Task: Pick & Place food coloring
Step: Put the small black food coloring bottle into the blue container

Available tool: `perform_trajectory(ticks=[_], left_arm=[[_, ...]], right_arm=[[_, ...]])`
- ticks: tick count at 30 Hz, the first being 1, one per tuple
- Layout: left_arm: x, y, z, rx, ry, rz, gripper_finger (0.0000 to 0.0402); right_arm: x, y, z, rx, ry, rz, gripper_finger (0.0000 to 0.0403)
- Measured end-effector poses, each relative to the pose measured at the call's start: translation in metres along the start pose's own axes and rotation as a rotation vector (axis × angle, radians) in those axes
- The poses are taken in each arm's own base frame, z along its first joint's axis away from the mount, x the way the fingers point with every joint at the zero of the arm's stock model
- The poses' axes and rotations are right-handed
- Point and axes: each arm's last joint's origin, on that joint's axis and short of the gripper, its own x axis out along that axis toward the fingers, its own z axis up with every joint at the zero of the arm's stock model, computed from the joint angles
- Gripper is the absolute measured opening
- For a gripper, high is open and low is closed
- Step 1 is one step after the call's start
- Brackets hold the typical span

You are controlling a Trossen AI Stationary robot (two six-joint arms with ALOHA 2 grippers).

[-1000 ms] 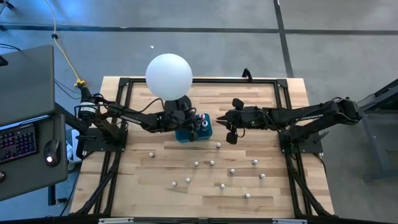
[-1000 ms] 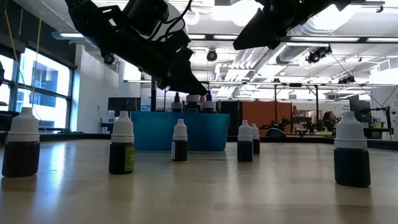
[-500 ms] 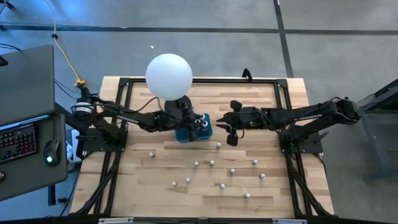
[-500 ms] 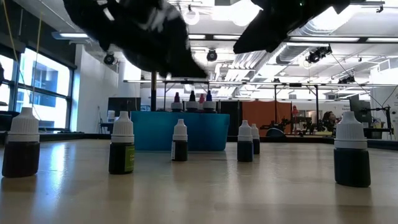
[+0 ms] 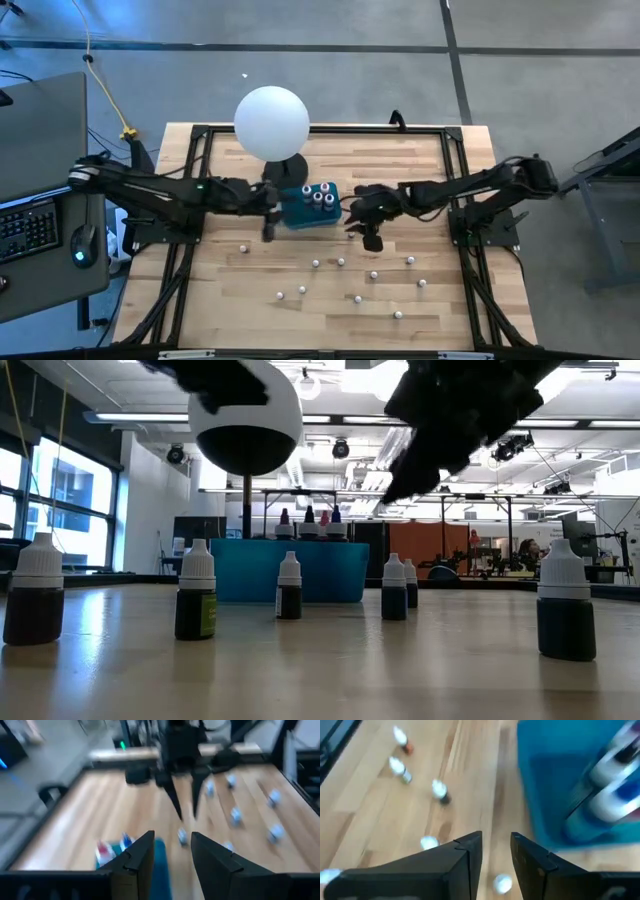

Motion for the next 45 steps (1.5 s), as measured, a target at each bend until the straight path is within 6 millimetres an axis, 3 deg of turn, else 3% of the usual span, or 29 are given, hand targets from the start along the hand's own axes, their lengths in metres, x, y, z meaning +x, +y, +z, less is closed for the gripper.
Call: perform_trajectory(ticks=[3,8,18,30,38,45], left_arm=[[-0.014,-0.006,-0.007,-0.039,0.085,-0.051,0.0127],[-0.019,-0.013,-0.015,-0.053,0.163,-0.051,0.0127],[-0.008,-0.015,-0.022,-0.007,0.213,0.034,0.0127],[-0.005,-0.015,-0.024,0.002,0.222,0.053,0.0127],[-0.005,-0.015,-0.024,0.002,0.221,0.054,0.0127],[-0.005,-0.015,-0.024,0.002,0.221,0.054,0.0127]], right_arm=[[0.012,-0.002,-0.009,0.028,0.065,-0.009,0.0095],[0.031,-0.005,-0.025,0.050,0.182,0.017,0.0094],[0.059,-0.010,-0.048,0.098,0.294,-0.023,0.0094],[0.057,-0.011,-0.049,0.113,0.307,-0.078,0.0094],[0.032,-0.007,-0.030,0.098,0.217,-0.080,0.0094],[0.028,-0.006,-0.033,0.106,0.266,-0.079,0.0094]])
